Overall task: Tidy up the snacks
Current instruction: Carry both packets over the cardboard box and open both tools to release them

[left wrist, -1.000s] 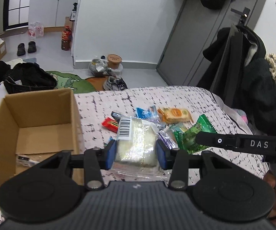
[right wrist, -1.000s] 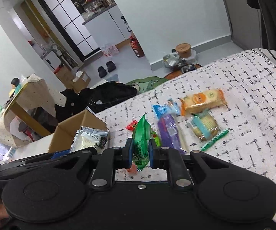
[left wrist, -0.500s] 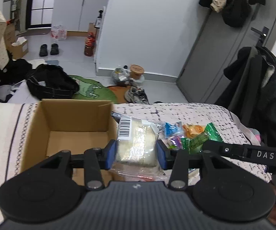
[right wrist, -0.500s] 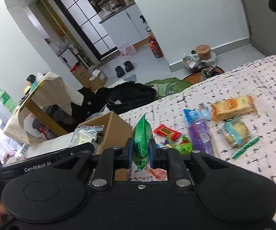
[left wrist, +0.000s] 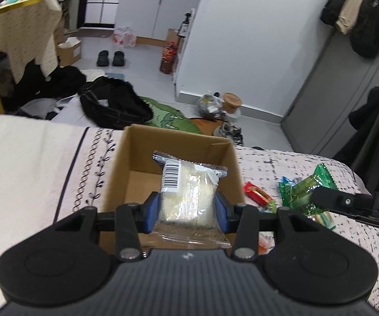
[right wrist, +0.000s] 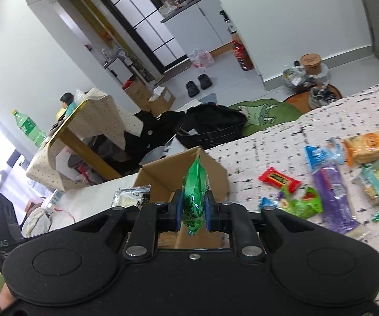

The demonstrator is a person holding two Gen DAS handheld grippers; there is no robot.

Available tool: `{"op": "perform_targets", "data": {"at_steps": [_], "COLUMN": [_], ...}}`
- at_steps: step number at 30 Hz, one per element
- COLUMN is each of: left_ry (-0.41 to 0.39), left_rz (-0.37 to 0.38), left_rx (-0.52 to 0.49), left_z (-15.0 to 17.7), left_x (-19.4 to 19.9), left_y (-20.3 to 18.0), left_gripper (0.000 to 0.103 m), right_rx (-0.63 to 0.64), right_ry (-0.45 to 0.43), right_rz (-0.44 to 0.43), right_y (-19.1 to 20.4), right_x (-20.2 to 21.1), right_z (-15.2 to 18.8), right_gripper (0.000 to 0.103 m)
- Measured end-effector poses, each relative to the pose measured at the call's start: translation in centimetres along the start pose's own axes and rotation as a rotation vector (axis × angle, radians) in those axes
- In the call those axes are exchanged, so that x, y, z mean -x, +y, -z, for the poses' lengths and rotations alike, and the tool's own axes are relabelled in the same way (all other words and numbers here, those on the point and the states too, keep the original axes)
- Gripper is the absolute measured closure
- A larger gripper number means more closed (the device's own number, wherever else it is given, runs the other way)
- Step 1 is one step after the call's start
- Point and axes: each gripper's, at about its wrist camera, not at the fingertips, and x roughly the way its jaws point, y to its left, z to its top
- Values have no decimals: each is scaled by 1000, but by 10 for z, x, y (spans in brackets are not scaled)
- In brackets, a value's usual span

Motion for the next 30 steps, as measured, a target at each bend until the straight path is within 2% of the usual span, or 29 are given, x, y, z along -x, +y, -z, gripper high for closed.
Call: {"op": "perform_targets", "data": {"at_steps": [10, 14, 17, 21, 25, 28, 30], "left_ry": [33, 29, 18, 25, 47, 44, 43], "left_rz": [32, 15, 3, 3, 10, 3, 10], "left_rx": [28, 45, 51, 57, 62, 48, 39], "left_z": [6, 6, 5, 6, 6, 5, 5], "left_x": [-10, -10, -7, -5, -3, -1, 1], "left_y": [14, 18, 22, 23, 21, 15, 9], "left_gripper": [56, 54, 49, 39, 35, 32, 26], "right_rx": [15, 20, 21, 25, 18, 4, -3], "right_ry": [40, 55, 56, 55, 31, 17, 9], "right_rz": [-39, -49, -63, -53, -37, -16, 5], "right_y": [21, 28, 32, 35, 28, 17, 9], "right_x": [-24, -31, -35, -37, -23, -10, -1], "right_z": [4, 8, 8, 5, 4, 5, 6], "right_gripper": [87, 87, 86, 72, 57, 52, 49]}}
